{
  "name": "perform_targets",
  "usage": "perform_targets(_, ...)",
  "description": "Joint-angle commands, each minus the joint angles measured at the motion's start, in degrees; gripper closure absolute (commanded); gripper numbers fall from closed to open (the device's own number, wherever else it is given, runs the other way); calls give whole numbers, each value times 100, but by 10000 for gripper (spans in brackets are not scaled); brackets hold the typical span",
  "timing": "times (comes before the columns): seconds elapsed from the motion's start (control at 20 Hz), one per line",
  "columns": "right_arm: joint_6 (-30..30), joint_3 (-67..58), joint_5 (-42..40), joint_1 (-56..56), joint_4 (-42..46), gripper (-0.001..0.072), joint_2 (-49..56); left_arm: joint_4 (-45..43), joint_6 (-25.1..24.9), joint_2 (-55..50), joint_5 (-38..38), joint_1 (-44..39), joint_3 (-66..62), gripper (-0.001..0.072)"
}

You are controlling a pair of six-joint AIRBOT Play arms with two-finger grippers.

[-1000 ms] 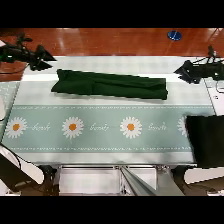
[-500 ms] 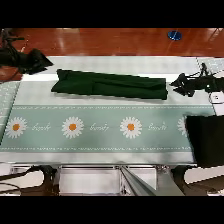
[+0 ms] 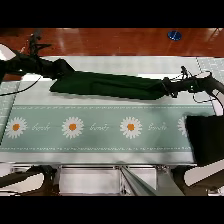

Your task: Fold the shirts.

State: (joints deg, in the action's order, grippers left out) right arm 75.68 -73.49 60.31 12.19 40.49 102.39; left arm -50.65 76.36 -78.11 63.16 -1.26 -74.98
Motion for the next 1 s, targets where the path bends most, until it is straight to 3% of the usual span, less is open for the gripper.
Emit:
perform_targets(0.0,-262,-184,605,-203,306,693,-612,22,-57,-168,52,-297,33,669)
perform_targets(0.2,63,669,940,-216,1591,693,-2828,22,-57,-267,-267,-918,31,682)
perform_targets(0.35,315,1838,957,-219,1591,693,-4809,61,654,-595,-1045,-1797,31,682)
perform_targets(0.55,946,2586,1187,-216,1534,693,-6763,835,688,-1416,-1281,-3115,-70,682)
perform_targets(0.7,1143,2594,1311,-216,1462,692,-7460,1735,671,-1888,-1355,-3901,-72,682)
perform_targets(0.95,1051,2594,1283,-216,970,693,-7584,1956,625,-2511,-1196,-4935,-229,682)
